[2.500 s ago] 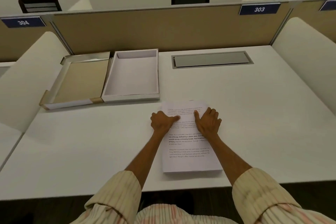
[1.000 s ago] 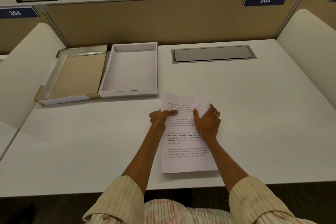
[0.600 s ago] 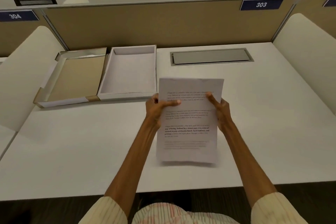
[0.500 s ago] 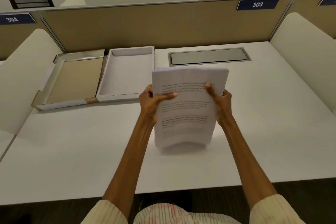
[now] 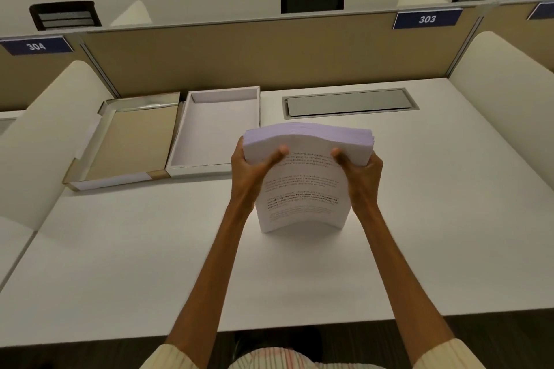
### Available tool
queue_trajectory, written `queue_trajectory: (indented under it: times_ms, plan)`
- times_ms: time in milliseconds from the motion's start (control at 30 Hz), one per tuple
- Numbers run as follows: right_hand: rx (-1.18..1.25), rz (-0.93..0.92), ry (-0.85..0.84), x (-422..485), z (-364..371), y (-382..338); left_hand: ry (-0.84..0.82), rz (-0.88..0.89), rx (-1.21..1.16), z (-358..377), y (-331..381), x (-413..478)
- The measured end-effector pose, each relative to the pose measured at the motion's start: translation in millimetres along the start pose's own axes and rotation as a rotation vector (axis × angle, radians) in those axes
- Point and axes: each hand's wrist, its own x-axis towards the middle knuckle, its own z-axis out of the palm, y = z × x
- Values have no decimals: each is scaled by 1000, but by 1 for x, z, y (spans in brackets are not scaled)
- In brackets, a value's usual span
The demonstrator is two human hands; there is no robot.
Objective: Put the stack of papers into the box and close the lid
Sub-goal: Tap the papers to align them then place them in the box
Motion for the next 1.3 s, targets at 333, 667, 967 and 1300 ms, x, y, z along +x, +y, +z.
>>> queue_trajectory:
  times_ms: [333,667,967,1300]
  plan:
    - [-102,-69,158,23,10,-16,174,36,5,16,18,14]
    - [-64,31,-132,0,-15,10,-103,70,19,-4,-34,-5]
    - [-94,11,-162,2,-22,16,-94,102,-18,-6,-47,-10]
    - [-169,184,-182,-17,-35,73,-36,-56,18,-3,-89,-15]
